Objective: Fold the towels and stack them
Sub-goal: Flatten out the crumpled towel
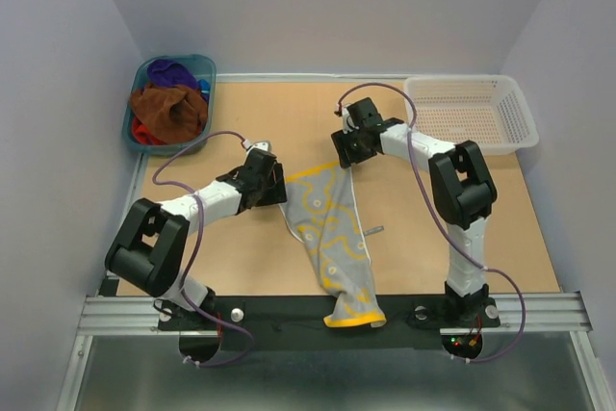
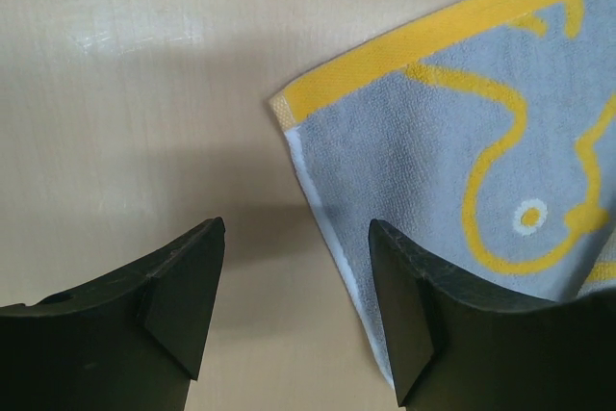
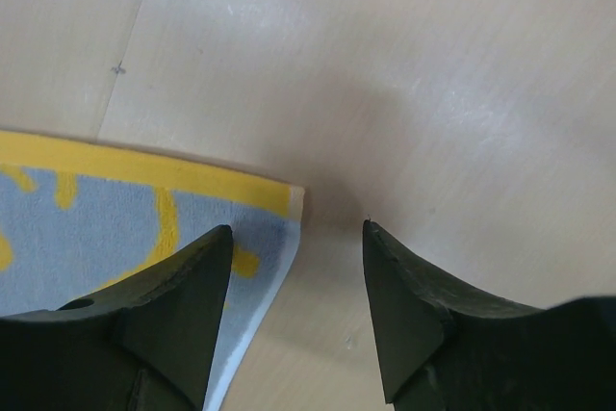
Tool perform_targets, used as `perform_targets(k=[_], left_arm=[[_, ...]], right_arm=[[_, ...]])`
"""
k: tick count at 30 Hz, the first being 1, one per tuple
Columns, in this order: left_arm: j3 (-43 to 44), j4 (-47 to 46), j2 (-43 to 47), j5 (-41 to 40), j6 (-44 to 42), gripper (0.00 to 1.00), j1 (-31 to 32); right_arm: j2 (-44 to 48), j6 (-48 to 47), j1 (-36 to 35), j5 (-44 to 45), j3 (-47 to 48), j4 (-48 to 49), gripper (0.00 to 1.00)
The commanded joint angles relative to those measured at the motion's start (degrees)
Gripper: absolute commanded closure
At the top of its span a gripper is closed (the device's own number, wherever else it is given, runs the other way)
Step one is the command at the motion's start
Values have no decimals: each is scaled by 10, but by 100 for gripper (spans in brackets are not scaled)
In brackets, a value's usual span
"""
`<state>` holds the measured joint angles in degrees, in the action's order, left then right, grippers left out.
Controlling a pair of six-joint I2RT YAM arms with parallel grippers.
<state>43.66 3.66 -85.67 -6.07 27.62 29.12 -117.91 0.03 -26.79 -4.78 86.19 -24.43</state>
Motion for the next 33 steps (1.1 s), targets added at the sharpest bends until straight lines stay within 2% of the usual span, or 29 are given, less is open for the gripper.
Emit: perform_targets(k=[1, 5, 11, 12, 14, 15, 21, 23, 26, 30, 33], left_arm=[[28, -18, -5, -8, -9, 28, -5], [33, -18, -18, -11, -9, 29, -9], [42, -19, -37, -18, -7, 31, -12], [45, -18, -43, -18, -8, 31, -12], [48, -19, -53, -18, -8, 32, -12], [52, -19, -56, -18, -8, 32, -13], [66, -15, -74, -21, -8, 37, -18], [71, -13, -79, -21, -9, 38, -20], [87, -9, -99, -21, -11, 46, -21], [108, 6, -129, -16, -14, 48, -20], [117, 29, -148, -16, -18, 58, -21]], right_arm=[[-18, -26, -12, 27, 35, 10, 39], [-35, -35, -20, 34, 39, 10, 44], [-50, -45, -26, 43, 28, 10, 56], [-51, -44, -26, 45, 25, 10, 63], [-52, -47, -26, 45, 14, 12, 71], [-52, -46, -26, 45, 12, 13, 80], [-47, -44, -26, 45, -10, 17, 99], [-46, -42, -26, 45, -15, 17, 100], [-42, -34, -27, 45, -30, 20, 99], [-37, -23, -26, 45, -43, 24, 100], [-29, -9, -27, 39, -59, 27, 99]])
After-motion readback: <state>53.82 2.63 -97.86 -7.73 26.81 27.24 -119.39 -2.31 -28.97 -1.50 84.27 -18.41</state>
